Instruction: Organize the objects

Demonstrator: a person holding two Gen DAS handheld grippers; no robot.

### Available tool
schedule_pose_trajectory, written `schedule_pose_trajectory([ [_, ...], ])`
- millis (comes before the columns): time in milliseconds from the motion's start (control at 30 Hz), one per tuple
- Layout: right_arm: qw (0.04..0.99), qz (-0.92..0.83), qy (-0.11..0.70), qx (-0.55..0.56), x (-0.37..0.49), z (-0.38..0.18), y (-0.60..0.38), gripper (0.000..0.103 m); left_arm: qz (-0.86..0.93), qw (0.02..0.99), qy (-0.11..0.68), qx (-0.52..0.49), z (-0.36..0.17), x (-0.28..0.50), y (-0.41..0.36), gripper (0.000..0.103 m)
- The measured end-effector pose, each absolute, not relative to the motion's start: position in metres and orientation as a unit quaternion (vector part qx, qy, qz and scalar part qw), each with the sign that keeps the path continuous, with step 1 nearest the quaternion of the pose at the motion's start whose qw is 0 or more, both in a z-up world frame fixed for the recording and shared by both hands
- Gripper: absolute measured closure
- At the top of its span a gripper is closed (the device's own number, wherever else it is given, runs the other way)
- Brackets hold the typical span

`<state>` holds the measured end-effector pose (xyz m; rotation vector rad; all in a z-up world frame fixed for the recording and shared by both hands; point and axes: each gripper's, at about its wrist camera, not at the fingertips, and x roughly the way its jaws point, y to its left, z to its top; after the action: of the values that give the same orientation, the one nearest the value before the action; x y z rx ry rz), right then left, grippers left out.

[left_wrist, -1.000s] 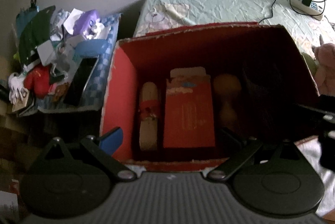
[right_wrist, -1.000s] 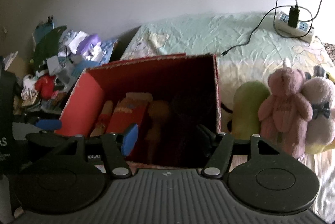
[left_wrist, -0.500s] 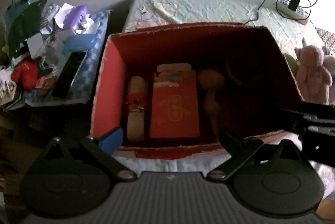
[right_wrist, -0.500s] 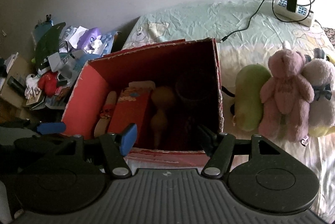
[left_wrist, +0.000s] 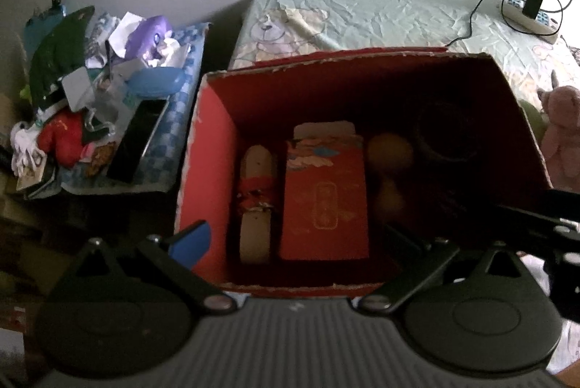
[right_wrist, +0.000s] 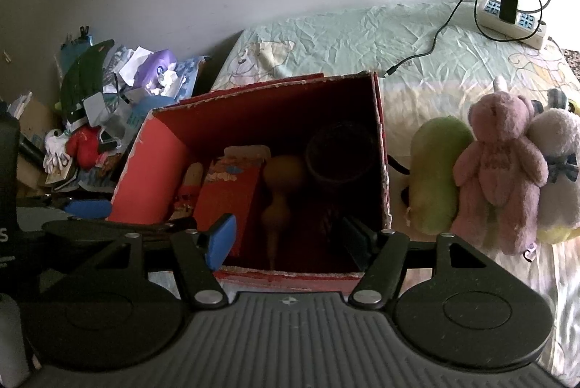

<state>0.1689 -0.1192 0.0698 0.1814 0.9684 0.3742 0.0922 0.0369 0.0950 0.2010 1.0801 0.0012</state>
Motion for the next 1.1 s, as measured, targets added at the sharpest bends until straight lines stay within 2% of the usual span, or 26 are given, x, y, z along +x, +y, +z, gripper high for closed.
schedule_pose_trajectory([
  [1100,0.870,0.163,0.461,0.066,0.215,0.034,-0.105,0.034,0.007,0.845,0.526,0.103,0.046,0.137,0.031,0.002],
])
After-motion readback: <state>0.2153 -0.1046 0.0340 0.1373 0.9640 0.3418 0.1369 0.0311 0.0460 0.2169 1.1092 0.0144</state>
